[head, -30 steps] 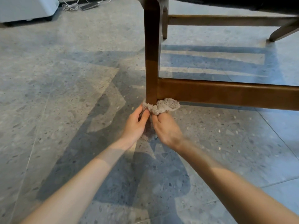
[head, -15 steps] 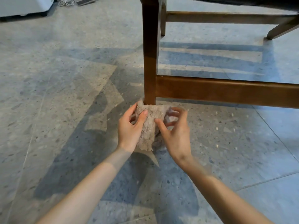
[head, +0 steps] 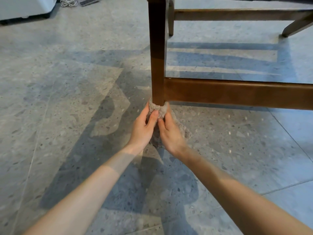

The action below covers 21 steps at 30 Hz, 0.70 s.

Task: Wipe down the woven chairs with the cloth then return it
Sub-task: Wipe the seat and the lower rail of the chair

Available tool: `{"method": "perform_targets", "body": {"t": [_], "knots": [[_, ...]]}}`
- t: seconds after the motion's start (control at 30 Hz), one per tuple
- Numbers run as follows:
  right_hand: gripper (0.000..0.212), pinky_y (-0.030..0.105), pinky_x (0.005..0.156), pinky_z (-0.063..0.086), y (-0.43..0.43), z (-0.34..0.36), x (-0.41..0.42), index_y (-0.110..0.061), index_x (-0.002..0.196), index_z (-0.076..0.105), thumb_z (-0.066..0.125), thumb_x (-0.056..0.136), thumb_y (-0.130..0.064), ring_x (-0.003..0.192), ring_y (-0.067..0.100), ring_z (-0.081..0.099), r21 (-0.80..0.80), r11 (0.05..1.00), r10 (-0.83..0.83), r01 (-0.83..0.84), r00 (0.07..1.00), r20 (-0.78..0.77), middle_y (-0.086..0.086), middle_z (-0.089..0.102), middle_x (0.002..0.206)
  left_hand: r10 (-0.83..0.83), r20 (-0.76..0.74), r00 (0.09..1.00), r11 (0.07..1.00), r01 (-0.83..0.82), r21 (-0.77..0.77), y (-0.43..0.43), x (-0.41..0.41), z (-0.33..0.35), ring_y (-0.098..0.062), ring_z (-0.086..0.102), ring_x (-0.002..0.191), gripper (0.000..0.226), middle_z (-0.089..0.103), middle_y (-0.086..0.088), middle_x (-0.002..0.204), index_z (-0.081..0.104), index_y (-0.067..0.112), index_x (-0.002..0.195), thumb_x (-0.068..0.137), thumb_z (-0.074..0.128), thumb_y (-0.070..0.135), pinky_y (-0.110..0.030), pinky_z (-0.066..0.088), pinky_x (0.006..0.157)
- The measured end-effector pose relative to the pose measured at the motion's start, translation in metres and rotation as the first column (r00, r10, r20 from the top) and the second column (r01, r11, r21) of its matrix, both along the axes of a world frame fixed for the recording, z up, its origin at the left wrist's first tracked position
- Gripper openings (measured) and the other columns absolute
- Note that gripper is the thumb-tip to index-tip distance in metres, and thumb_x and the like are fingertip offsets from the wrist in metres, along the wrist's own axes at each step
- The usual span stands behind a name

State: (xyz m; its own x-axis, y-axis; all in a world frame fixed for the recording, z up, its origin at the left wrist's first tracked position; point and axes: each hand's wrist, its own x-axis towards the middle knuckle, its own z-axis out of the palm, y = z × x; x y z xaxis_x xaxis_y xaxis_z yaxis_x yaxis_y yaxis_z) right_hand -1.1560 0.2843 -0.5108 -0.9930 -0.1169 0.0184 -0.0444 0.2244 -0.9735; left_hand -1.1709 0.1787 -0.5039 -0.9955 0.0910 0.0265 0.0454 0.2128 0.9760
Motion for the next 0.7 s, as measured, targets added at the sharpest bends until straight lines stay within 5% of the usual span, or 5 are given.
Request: {"method": "perform_targets", "body": {"t": [0.1,0.2,0.3,0.43,0.7], "knots": [[0.059,0.025,0.1,0.045,0.005,-0.014,0.008,-0.03,0.153,0.002,0.033,0.104,-0.023,0.118,0.004,0.054,0.112,0.992,0.04,-0.056,0.989,0.141,-0.004,0.051,0.138,0.003,0.05,0.999,0.995,0.002,-0.098,-0.006,0.014,-0.02,0.001,0.059,0.11,0.038,0.064,0.012,0.117,0.05,0.018,0.135,0.097,0.05,0.016,-0.015,0.047,0.091],[0.04,0.005,0.057,0.041,0.009,-0.018,0.011,-0.011,0.139,0.044,0.045,0.099,-0.012,0.064,-0.01,0.056,0.233,0.971,-0.072,0.045,0.992,0.108,-0.017,0.06,0.082,0.092,0.047,0.995,0.99,-0.086,-0.115,-0.009,0.021,-0.028,-0.006,0.066,0.1,0.031,0.069,0.012,0.104,0.061,0.025,0.118,0.09,0.062,0.011,-0.024,0.052,0.087],[0.025,0.009,0.053,0.038,0.018,-0.009,0.015,-0.011,0.118,0.062,0.056,0.094,-0.008,0.053,-0.003,0.05,0.264,0.96,-0.11,0.092,0.993,0.051,-0.011,0.055,0.063,0.22,0.072,0.973,0.973,-0.213,-0.09,-0.005,0.03,-0.022,-0.011,0.071,0.08,0.025,0.073,0.01,0.085,0.067,0.031,0.1,0.082,0.073,0.014,-0.039,0.058,0.077],[0.028,0.037,0.078,0.056,0.035,0.01,0.033,-0.016,0.117,0.068,0.062,0.09,-0.009,0.081,0.018,0.068,0.109,0.984,-0.147,0.141,0.988,0.046,0.004,0.073,0.091,0.369,-0.025,0.929,0.929,-0.369,-0.005,0.019,0.06,-0.008,-0.007,0.069,0.079,0.03,0.072,0.02,0.081,0.069,0.047,0.088,0.077,0.077,0.019,-0.032,0.058,0.073],[0.038,0.021,0.068,0.051,0.106,0.062,0.069,-0.026,0.112,0.058,0.07,0.083,-0.005,0.081,0.004,0.063,-0.141,0.797,-0.604,0.587,0.785,-0.141,-0.01,0.066,0.098,0.223,-0.103,0.969,0.962,-0.202,0.182,0.12,0.062,0.043,-0.005,0.066,0.102,0.039,0.071,0.009,0.108,0.068,0.024,0.118,0.079,0.076,0.022,-0.035,0.054,0.09]]}}
